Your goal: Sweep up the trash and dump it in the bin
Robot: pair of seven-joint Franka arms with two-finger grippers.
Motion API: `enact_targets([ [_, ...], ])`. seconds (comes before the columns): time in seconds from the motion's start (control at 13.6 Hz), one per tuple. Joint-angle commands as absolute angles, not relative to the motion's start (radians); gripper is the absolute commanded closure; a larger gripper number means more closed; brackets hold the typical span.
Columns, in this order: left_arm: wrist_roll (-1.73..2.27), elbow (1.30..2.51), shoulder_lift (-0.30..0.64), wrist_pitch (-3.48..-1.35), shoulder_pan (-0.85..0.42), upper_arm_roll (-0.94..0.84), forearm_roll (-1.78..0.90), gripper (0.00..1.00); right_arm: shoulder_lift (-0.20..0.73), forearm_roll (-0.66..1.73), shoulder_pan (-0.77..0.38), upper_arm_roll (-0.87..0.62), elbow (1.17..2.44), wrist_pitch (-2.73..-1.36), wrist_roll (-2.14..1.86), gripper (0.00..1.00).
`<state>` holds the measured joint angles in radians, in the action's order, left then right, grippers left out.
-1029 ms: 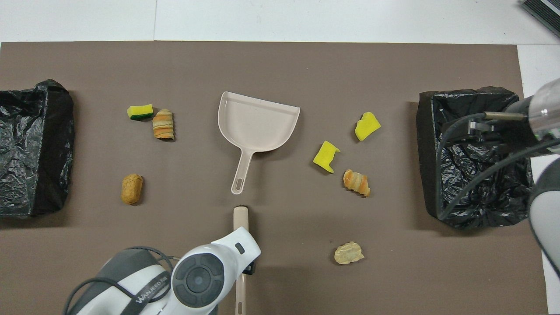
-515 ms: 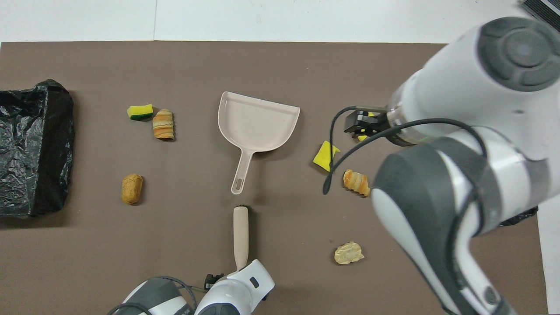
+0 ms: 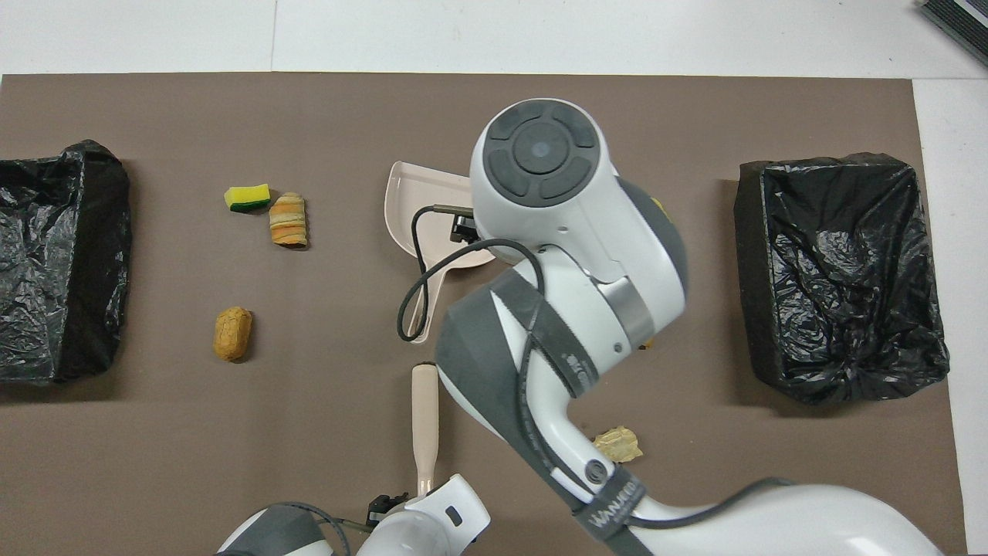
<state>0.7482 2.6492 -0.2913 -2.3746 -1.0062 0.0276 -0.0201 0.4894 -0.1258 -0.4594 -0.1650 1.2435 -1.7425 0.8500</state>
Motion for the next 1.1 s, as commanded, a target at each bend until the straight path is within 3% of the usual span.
enact_targets([
  [0.0,0.767,2.701,-0.336,-2.419,-1.034,0.045,-0.018,0.36,0.632,-0.187,-0.537,-0.143,1.122,-1.761,0.939,0.00],
  [0.29,0.779,2.703,-0.341,-2.424,-1.034,0.026,-0.017,0.44,0.701,-0.189,-0.584,-0.121,1.115,-1.847,0.973,0.00],
  [0.37,0.781,2.703,-0.341,-2.428,-1.034,0.026,-0.017,0.62,0.710,-0.190,-0.586,-0.120,1.115,-1.853,0.973,0.00],
  [0.44,0.787,2.706,-0.342,-2.427,-1.032,0.026,-0.017,0.87,0.736,-0.192,-0.604,-0.118,1.115,-1.879,0.973,0.00],
  [0.51,0.808,2.707,-0.342,-2.427,-1.032,0.026,-0.017,1.00,0.753,-0.195,-0.620,-0.112,1.115,-1.897,0.973,0.00],
  [0.96,0.801,2.709,-0.379,-2.364,-0.993,0.026,-0.015,1.00,0.739,-0.187,-0.638,-0.124,1.152,-1.898,0.992,0.00],
  [1.03,0.792,2.715,-0.393,-2.343,-0.986,0.026,-0.015,1.00,0.738,-0.181,-0.638,-0.124,1.163,-1.904,0.994,0.04],
])
